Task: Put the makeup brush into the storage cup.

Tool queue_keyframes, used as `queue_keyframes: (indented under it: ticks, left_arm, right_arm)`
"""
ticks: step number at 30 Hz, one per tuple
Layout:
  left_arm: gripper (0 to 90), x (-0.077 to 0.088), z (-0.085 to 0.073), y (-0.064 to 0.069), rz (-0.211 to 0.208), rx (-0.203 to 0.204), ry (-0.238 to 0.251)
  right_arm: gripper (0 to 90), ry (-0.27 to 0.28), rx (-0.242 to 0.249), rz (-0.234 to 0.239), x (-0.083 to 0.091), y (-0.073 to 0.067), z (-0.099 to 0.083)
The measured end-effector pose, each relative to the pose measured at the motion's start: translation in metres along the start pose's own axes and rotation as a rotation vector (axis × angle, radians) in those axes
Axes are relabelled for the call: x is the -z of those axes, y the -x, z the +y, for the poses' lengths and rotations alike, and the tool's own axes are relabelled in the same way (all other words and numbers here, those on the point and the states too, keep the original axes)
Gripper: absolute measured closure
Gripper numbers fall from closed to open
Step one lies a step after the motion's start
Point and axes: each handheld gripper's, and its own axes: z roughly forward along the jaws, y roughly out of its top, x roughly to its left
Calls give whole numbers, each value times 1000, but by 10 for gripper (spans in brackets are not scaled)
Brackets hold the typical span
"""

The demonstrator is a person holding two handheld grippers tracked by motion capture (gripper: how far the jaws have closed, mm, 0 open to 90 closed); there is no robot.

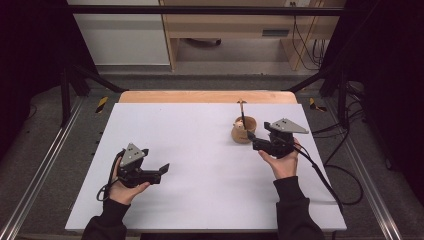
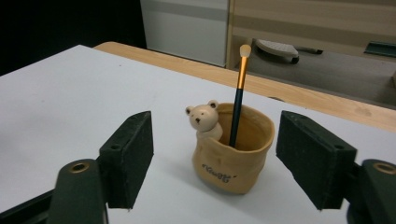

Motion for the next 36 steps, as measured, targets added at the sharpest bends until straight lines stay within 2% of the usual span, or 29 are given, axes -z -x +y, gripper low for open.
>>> queue_keyframes:
  ticks: [8,16,18,21,36]
  left_arm:
    - [84,1,0,0,2,8,6]
    - [80,3,0,-3,-2,8,8]
    - [79,4,0,-3,-5,4,7]
    - [77,5,0,-4,-10,9,16]
    - [73,4,-2,-3,-24,-9,-5]
  right_arm:
    - [164,14,9,41,19,-7,-10]
    - [64,-8,63,70,31,-18,-18]
    - [61,-15,73,78,34,-20,-21]
    - [58,-16,60,92,38,-19,-28]
    - [47,-30,44,87,58,-11,-50]
